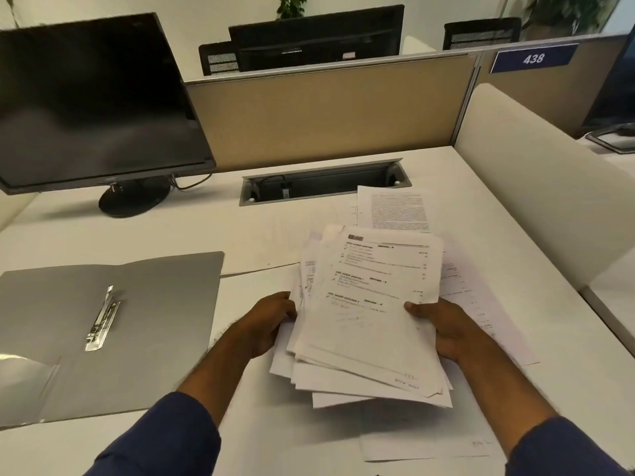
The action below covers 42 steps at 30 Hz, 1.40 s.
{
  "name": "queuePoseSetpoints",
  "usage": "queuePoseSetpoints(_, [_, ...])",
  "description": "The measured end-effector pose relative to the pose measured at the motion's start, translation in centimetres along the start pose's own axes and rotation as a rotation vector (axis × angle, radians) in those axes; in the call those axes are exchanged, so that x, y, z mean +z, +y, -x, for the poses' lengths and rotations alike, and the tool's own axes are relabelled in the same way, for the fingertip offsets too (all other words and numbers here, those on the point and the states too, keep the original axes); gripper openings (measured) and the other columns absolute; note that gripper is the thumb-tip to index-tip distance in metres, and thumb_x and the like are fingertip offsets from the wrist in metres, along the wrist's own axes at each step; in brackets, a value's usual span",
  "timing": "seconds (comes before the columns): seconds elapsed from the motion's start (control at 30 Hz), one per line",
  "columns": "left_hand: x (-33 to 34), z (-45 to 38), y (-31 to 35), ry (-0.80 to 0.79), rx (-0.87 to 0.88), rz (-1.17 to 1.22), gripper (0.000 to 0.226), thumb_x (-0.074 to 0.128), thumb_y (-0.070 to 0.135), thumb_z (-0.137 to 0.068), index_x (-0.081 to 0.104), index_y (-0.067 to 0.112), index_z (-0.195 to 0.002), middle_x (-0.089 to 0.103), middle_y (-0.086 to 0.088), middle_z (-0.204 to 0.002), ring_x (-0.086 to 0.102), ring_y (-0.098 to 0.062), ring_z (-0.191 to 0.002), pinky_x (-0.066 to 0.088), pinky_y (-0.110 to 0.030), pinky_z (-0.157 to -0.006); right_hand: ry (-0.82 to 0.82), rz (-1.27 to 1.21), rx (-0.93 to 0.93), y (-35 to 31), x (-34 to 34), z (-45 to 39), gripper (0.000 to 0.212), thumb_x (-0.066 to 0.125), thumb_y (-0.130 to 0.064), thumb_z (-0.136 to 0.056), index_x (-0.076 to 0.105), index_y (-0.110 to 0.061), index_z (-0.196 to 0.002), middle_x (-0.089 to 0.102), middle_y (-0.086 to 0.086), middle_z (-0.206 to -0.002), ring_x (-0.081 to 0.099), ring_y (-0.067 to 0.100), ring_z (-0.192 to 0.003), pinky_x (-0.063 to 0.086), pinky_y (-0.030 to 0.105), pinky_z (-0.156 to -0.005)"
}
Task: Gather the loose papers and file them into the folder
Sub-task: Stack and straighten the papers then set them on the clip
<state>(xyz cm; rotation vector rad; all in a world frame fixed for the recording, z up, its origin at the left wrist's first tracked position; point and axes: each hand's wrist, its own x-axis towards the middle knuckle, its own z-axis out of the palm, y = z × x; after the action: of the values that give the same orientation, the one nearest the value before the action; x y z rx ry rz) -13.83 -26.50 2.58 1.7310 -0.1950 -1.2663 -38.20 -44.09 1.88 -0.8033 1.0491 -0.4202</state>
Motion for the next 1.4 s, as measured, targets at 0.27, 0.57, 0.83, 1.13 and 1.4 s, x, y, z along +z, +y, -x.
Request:
queuePoseSetpoints(0.27, [1.7,0.3,0.5,-0.116,0.081,0.016,0.041,0.072,0.018,-0.087,0.063,0.010,-0.126,0.072,-0.011,-0.118,0.070,-0.031,-0.106,0.054,-0.047,-0.097,-0.118,0.201,-0.022,0.9,1.4,-0.3,0.046,0.064,0.010,-0.084,0.059,0.000,-0.128,0.063,0.021,-0.127,0.060,0.041,-0.115,0.045,0.056,-0.103])
queuePoseSetpoints(0.57, [1.6,0.9,1.5,-0.125,0.258,-0.048,0.040,0.071,-0.001,-0.079,0.067,0.011,-0.117,0.073,-0.010,-0.117,0.072,-0.026,-0.101,0.060,-0.039,-0.087,-0.155,0.295,-0.196,-0.6,1.4,0.6,0.036,0.074,-0.001,-0.076,0.070,-0.008,-0.111,0.074,0.013,-0.108,0.072,0.030,-0.096,0.058,0.046,-0.087])
queuePoseSetpoints(0.83, [0.6,4.8,6.7,-0.249,0.659,0.049,0.045,0.077,0.005,-0.074,0.071,0.027,-0.112,0.069,-0.011,-0.121,0.066,-0.034,-0.111,0.057,-0.051,-0.090,-0.384,0.080,-0.625,-6.6,3.1,2.4,0.051,0.072,-0.017,-0.083,0.055,-0.015,-0.131,0.064,0.012,-0.128,0.064,0.030,-0.113,0.057,0.041,-0.084])
queuePoseSetpoints(1.13, [1.9,7.1,9.1,-0.182,0.780,-0.097,0.055,0.078,0.009,-0.070,0.061,0.032,-0.117,0.068,-0.006,-0.120,0.064,-0.027,-0.113,0.055,-0.056,-0.092,-0.260,0.156,-0.752,-9.4,3.7,4.7,0.039,0.088,-0.019,-0.060,0.074,-0.021,-0.097,0.074,0.001,-0.104,0.070,0.024,-0.094,0.059,0.036,-0.077])
queuePoseSetpoints(1.4, [1.8,6.6,9.1,-0.191,0.888,-0.070,0.052,0.077,0.002,-0.076,0.062,0.017,-0.124,0.068,-0.009,-0.121,0.064,-0.029,-0.114,0.057,-0.053,-0.089,-0.370,0.295,-0.868,-10.2,3.1,5.6,0.040,0.082,-0.011,-0.071,0.070,-0.027,-0.105,0.073,-0.004,-0.105,0.069,0.017,-0.098,0.060,0.032,-0.075])
